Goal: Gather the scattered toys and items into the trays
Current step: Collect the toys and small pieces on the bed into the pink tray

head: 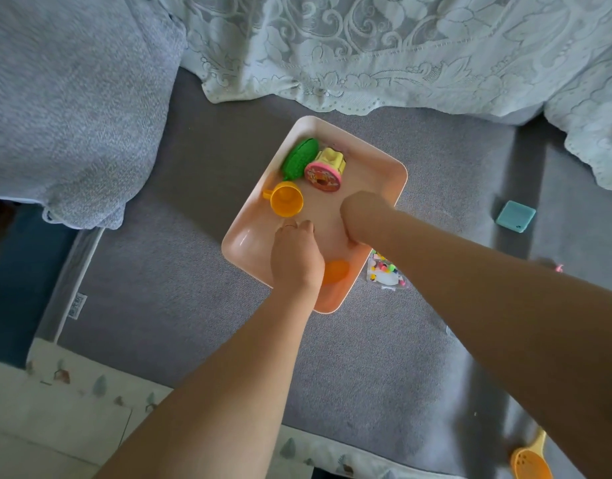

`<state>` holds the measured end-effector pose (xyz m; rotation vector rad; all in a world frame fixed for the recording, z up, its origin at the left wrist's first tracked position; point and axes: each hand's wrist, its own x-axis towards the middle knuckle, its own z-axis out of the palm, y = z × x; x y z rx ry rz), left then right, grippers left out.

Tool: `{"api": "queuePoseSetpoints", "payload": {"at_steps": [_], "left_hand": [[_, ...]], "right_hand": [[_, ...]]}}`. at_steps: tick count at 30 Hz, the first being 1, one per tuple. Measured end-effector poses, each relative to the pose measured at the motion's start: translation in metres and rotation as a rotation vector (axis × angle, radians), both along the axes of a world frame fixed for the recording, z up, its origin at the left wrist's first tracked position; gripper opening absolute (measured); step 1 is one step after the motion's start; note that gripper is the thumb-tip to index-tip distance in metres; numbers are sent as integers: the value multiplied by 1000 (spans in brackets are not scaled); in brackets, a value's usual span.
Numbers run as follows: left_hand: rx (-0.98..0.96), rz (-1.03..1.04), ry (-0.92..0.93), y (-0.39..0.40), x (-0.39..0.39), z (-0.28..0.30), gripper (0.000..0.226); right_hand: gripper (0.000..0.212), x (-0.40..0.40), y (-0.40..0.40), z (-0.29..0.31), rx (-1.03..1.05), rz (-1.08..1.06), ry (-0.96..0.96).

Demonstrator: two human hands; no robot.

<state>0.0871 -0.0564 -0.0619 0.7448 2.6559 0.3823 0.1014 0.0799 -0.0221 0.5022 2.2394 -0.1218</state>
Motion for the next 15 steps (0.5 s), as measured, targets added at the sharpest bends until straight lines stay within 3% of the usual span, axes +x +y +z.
{"api": "queuePoseSetpoints", "payload": {"at_steps": [10,13,15], "left_hand": [[69,109,-40,-10,8,1,25],[106,126,-35,-10,10,3,24],[142,127,-46,-8,14,6,24]], "right_hand": [[22,17,-9,-6,77,79,149],[22,17,-2,-8,-3,-60,259],[22,20,8,-2,-125,-285,325]]}}
